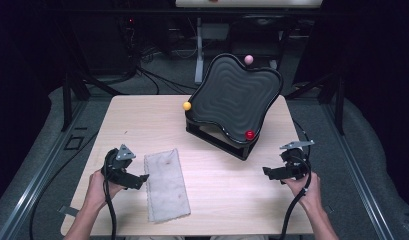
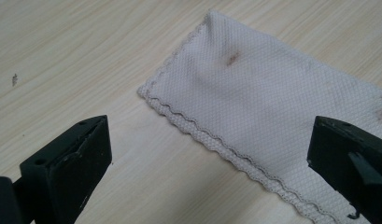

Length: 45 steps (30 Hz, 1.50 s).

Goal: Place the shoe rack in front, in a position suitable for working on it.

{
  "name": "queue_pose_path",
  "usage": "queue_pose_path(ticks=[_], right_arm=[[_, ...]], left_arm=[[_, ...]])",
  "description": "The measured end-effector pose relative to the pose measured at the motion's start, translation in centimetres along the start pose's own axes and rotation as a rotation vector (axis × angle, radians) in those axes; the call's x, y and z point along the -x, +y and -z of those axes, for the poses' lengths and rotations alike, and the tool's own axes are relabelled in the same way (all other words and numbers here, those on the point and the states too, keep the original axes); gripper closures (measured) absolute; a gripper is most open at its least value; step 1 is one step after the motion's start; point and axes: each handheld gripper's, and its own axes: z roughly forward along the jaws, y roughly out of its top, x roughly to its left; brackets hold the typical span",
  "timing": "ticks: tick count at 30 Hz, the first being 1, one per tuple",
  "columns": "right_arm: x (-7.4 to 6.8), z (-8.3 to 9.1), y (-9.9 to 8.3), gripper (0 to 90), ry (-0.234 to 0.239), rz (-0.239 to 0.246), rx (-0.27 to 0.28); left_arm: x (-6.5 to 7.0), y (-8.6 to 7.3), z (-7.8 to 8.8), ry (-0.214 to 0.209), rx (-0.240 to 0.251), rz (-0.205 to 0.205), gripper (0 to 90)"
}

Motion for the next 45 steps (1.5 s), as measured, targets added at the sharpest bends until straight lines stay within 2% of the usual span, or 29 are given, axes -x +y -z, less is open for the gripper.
queue_pose_path(ticks=[8,17,20,23,25,27,34,40,45], right_arm=[[-0.2,-0.1,0.1,0.0,0.005,0.006,-0.008],[-0.3,-0.3,0.2,0.0,0.003,0.01,-0.012],[-0.4,-0.3,0.2,0.0,0.006,0.009,-0.015],[-0.5,-0.3,0.2,0.0,0.006,0.011,-0.017],[-0.5,-0.2,0.2,0.0,0.007,0.009,-0.019],[-0.4,-0.2,0.1,0.0,0.006,0.009,-0.015],[-0.3,-0.2,0.1,0.0,0.004,0.003,-0.015],[-0.3,-0.2,0.1,0.0,0.004,0.007,-0.022],[-0.4,-0.2,0.1,0.0,0.002,0.011,-0.023]], left_arm=[[1.0,0.4,-0.6,-0.036,0.0,-0.015,0.0],[2.8,1.2,-2.7,-0.107,-0.025,-0.048,0.0],[3.5,1.4,-3.6,-0.121,-0.056,-0.066,0.0],[3.7,1.4,-4.0,-0.133,-0.069,-0.066,0.0],[4.3,1.5,-4.9,-0.155,-0.106,-0.076,0.0],[4.6,1.4,-5.5,-0.163,-0.123,-0.08,0.0],[5.2,1.4,-6.9,-0.155,-0.19,-0.103,0.0],[5.3,1.2,-7.8,-0.152,-0.248,-0.103,1.9],[5.3,1.3,-7.8,-0.163,-0.268,-0.09,6.3]])
